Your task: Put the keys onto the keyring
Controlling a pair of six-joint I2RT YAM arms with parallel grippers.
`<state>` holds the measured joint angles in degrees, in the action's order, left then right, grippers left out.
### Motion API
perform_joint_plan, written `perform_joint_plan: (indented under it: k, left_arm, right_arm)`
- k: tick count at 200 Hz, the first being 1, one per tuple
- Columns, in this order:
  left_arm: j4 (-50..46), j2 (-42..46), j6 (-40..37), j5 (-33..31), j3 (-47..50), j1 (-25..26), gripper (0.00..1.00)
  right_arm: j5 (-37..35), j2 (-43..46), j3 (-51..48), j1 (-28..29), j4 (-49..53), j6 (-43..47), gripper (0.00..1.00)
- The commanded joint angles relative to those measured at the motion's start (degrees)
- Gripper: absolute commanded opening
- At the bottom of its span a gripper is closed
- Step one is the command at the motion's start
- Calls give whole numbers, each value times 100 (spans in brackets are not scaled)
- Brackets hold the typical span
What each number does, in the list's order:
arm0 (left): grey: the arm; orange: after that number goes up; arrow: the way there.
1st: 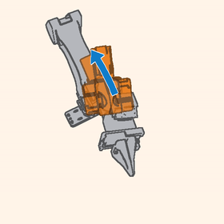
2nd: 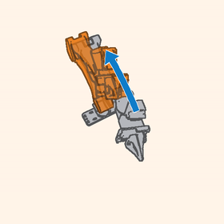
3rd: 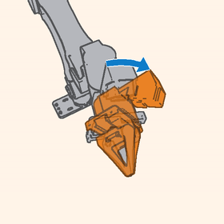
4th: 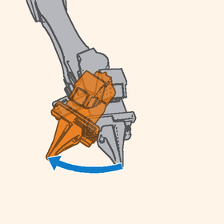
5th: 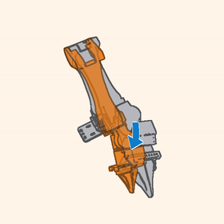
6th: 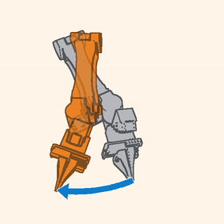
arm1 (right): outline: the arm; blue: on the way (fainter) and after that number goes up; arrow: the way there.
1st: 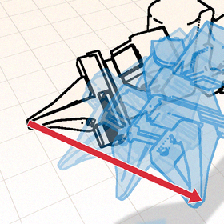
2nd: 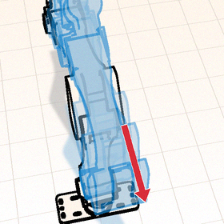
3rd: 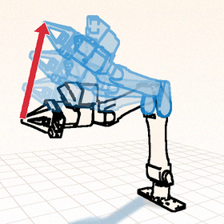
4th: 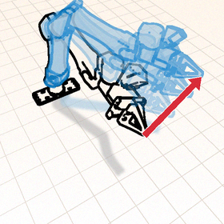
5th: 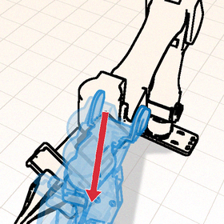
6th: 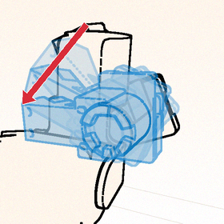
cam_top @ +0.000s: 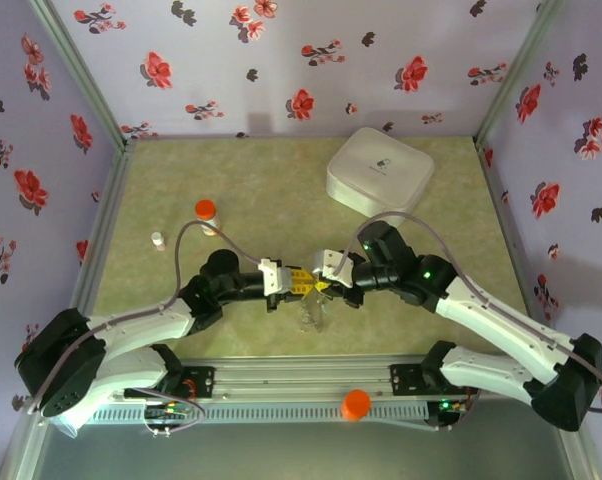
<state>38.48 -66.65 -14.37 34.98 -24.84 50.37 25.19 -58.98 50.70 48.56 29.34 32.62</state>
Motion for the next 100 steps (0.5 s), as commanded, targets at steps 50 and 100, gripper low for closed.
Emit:
perform_joint_plan:
  k: [50, 100]
  left_arm:
    - [-677, -25, -321, 83, -379, 17, 13]
    - [-616, -102, -242, 62, -339, 17, 13]
  right_arm:
    - [-56, -248, 434, 362, 162, 236, 0]
    - [67, -163, 277, 409, -195, 73, 0]
